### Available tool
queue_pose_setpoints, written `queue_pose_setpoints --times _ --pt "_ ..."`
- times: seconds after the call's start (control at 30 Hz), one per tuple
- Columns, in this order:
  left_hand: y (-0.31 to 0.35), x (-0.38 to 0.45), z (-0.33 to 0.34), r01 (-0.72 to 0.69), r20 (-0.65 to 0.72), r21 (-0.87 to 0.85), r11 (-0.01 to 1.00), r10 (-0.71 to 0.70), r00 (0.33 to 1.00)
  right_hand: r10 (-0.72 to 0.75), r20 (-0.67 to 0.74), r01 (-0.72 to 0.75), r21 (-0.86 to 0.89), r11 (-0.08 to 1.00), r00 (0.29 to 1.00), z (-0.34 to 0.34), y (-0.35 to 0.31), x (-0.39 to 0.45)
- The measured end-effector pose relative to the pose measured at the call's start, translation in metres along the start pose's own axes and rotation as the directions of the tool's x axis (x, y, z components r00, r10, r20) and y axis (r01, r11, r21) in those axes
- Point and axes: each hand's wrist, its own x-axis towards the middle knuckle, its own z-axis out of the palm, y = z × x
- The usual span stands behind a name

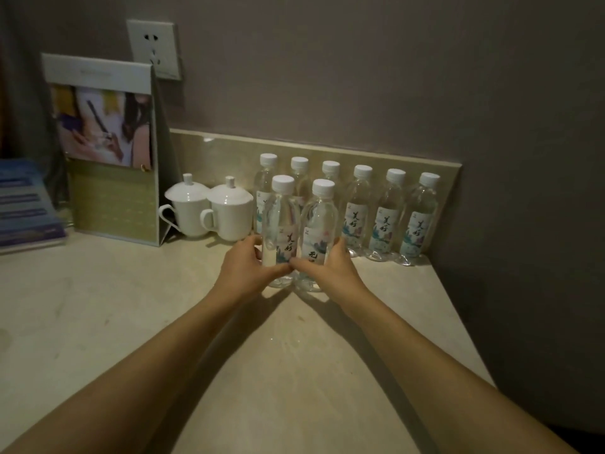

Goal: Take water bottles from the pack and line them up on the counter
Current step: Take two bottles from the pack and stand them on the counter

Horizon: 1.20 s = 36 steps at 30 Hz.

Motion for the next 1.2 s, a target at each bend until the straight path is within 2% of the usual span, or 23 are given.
queue_pose_setpoints --times 0.07,0.17,0.43,0.67,1.2 --pt "0.000 -0.002 0.001 0.033 -0.045 0.025 0.999 -0.032 0.998 0.002 -0.113 -0.019 -0.154 0.988 0.994 0.000 -0.003 -0.003" --pt "-0.001 -0.001 -0.002 0.012 -0.024 0.014 1.000 -0.012 1.000 -0.015 -0.186 -0.023 -0.204 0.979 0.982 0.003 -0.005 -0.006" --pt "-0.012 0.016 -0.013 -0.078 0.038 -0.020 0.997 0.079 0.996 -0.051 -0.236 -0.006 -0.235 0.972 0.970 0.012 -0.005 0.000" --pt "-0.027 0.041 -0.012 -0.103 0.065 -0.025 0.994 0.104 0.992 -0.042 -0.258 -0.007 -0.185 0.983 0.965 0.029 -0.013 0.016" --pt "-0.046 0.063 0.000 -0.131 -0.030 0.024 0.991 0.132 0.991 -0.047 -0.320 -0.025 -0.220 0.975 0.946 0.039 -0.016 0.032"
